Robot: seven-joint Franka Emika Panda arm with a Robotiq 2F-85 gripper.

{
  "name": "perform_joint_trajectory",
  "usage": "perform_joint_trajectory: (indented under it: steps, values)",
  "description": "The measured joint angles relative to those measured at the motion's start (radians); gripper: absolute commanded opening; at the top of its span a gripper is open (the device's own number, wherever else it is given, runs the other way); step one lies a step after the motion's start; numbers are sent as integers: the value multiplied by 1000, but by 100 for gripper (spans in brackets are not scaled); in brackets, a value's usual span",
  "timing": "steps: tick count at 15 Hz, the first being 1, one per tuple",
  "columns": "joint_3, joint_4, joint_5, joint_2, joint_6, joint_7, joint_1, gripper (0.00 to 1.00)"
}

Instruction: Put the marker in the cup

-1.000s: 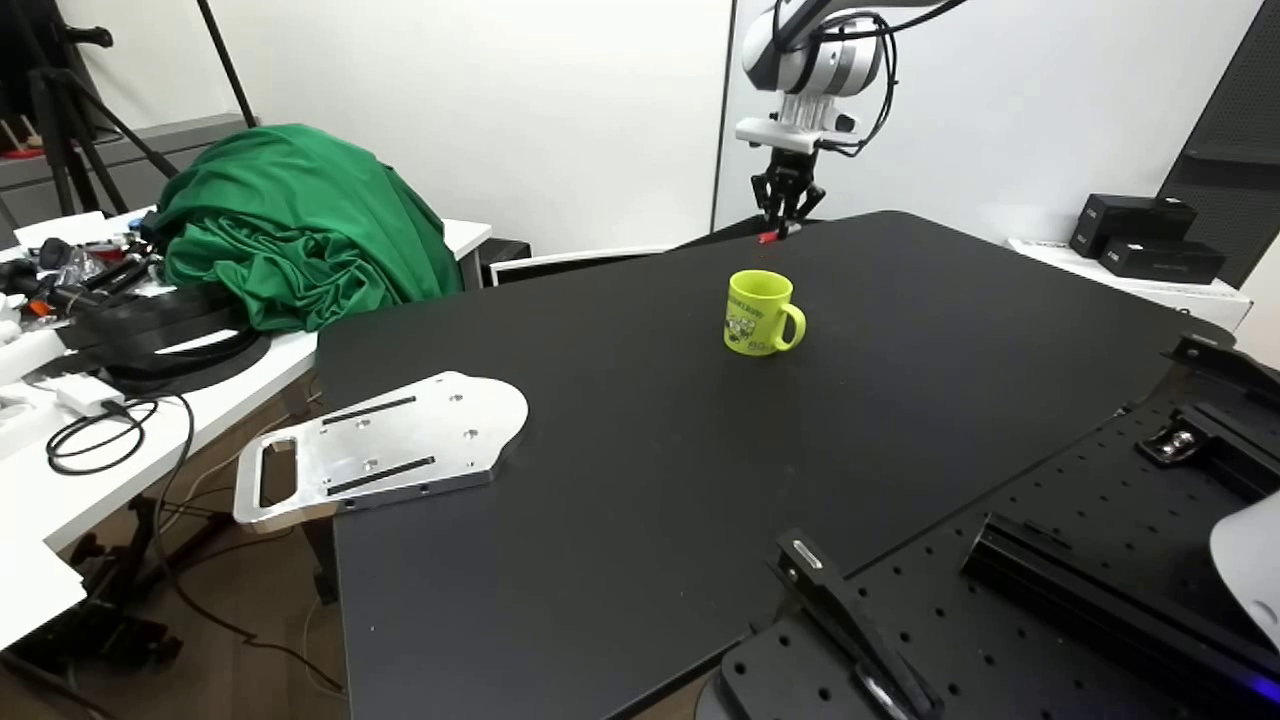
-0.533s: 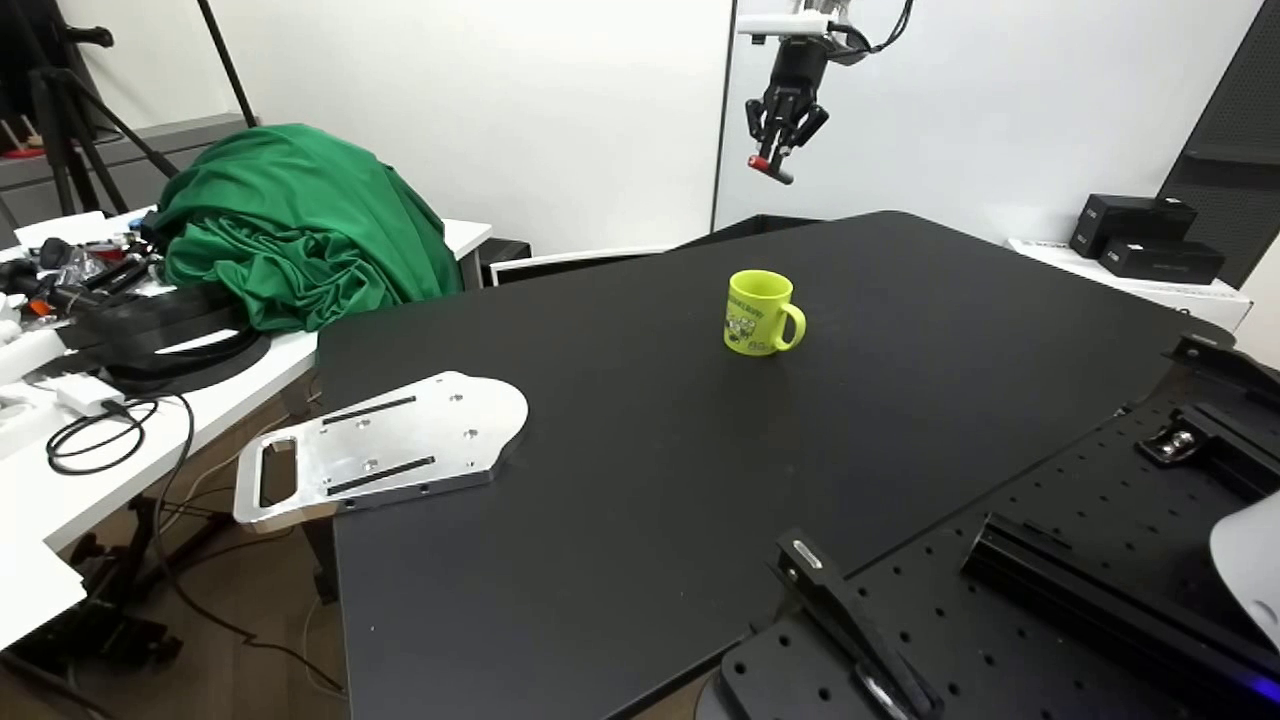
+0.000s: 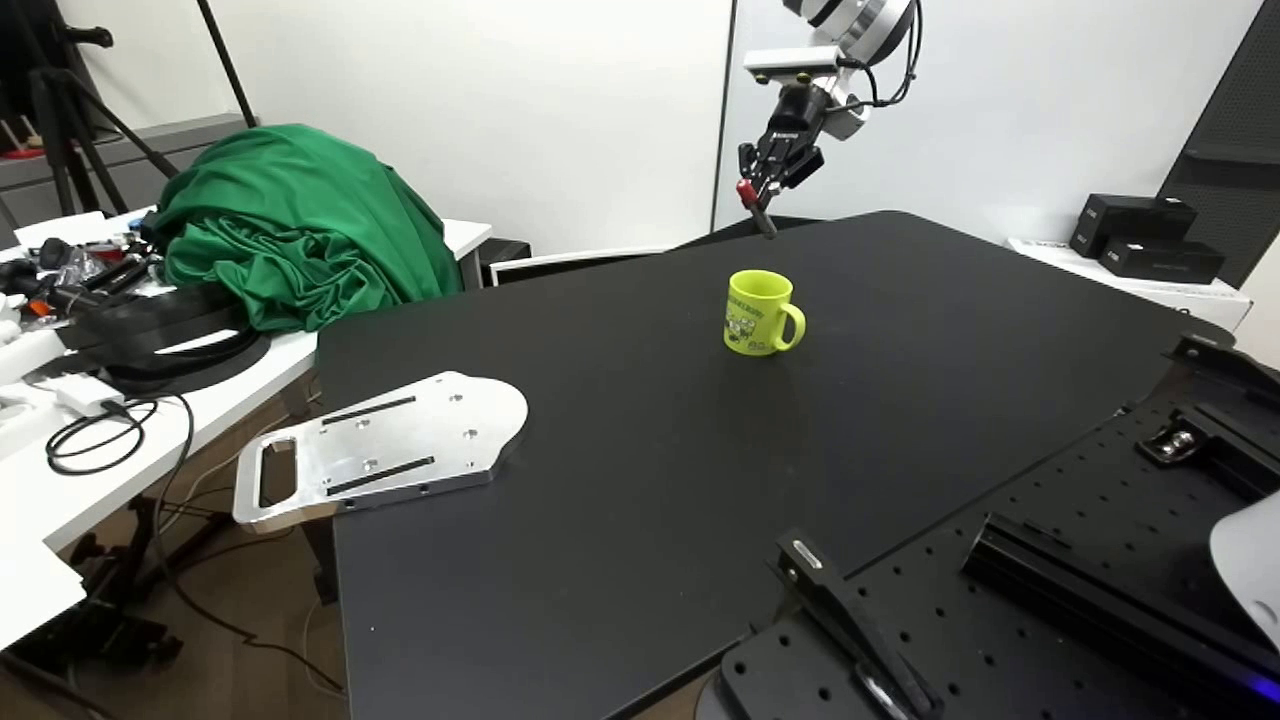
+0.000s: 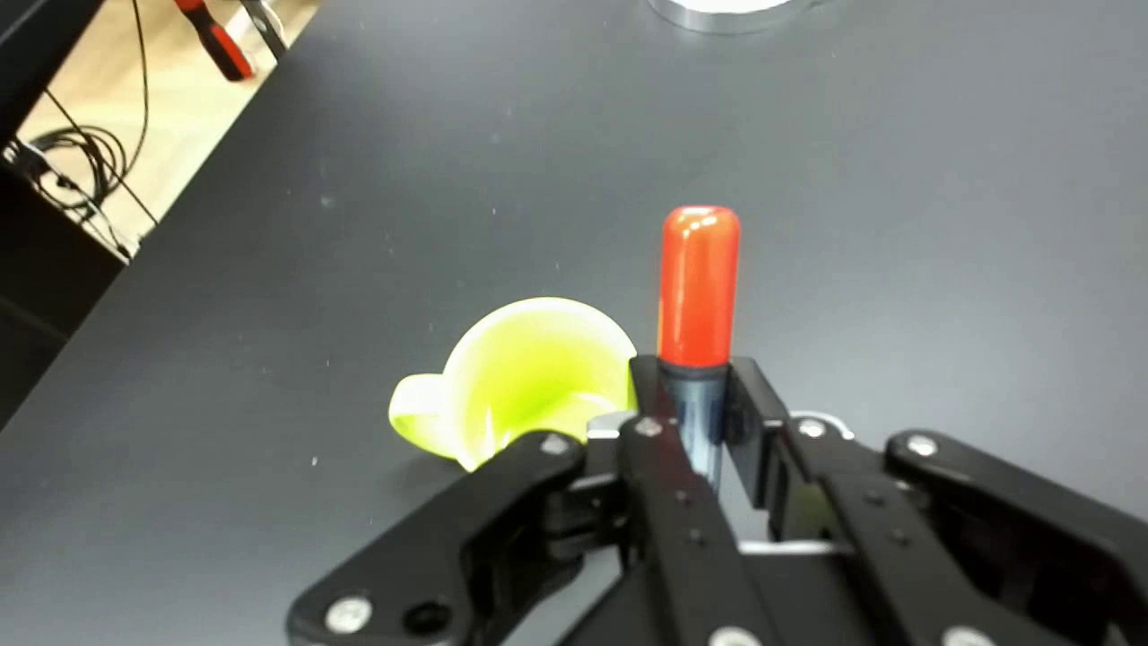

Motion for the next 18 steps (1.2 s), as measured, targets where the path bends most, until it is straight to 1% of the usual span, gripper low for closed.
perform_joint_trajectory:
  steps: [4, 7, 11, 14, 18]
  values:
    - [50, -5, 62, 65, -49, 25, 16, 5]
    - [64, -6, 72, 69, -50, 39, 41, 5]
    - [65, -6, 72, 43, -55, 60, 55, 5]
    - [58, -20, 70, 18, -69, 72, 46, 5]
    - [39, -77, 70, -18, -84, 72, 21, 5]
